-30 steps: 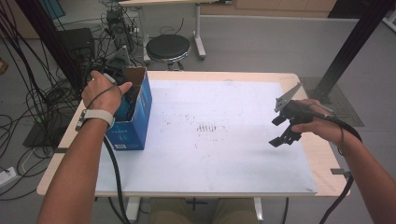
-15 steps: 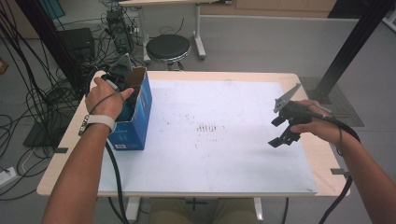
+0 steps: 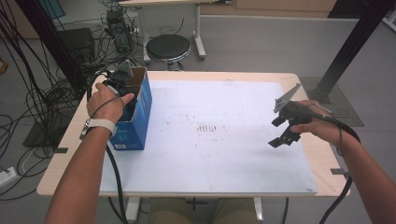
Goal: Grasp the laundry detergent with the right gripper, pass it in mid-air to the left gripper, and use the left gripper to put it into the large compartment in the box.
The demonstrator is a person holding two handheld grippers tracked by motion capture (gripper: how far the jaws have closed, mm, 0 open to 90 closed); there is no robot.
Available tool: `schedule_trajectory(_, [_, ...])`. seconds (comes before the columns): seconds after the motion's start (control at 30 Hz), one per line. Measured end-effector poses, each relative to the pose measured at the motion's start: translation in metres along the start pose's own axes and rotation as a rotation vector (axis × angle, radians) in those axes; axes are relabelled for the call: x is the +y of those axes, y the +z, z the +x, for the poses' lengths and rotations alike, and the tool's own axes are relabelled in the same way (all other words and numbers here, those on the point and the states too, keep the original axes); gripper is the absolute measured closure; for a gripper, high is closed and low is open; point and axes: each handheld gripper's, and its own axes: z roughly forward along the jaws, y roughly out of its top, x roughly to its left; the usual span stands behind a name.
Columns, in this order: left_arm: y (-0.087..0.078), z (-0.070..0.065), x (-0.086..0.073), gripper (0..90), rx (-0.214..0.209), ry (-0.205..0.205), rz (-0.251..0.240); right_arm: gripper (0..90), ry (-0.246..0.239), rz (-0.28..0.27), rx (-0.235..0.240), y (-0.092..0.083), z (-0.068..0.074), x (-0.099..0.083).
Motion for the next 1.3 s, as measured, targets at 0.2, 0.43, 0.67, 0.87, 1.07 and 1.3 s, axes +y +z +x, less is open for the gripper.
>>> schedule_trajectory(0.2, [0.0001, 0.0, 0.0, 37.3, 0.0, 0.001, 0.001, 8.3, -0.001, -0.001, 0.0, 0.0008, 0.0006, 0.0007])
schedule_trajectory(0.43, [0.0002, 0.0008, -0.0006, 37.3, -0.002, 0.002, 0.003, 8.3, -0.007, -0.002, 0.003, 0.0015, 0.0005, 0.0028])
schedule_trajectory(0.67, [0.0003, 0.0013, -0.0011, 37.3, -0.004, -0.004, 0.003, 8.3, -0.005, 0.0, 0.001, 0.0019, 0.0004, 0.0042])
schedule_trajectory(0.87, [0.0004, 0.0007, -0.0006, 37.3, -0.002, -0.004, 0.004, 8.3, -0.008, -0.006, 0.002, 0.0015, 0.0, 0.0044])
schedule_trajectory(1.07, [0.0003, 0.0002, -0.0009, 37.3, 0.0, -0.002, 0.004, 8.3, -0.006, -0.007, 0.001, 0.0013, -0.0003, 0.0033])
schedule_trajectory(1.3, [0.0004, 0.0003, -0.0012, 37.3, 0.0, -0.002, 0.003, 8.3, -0.005, -0.008, 0.003, 0.0016, 0.0, 0.0031])
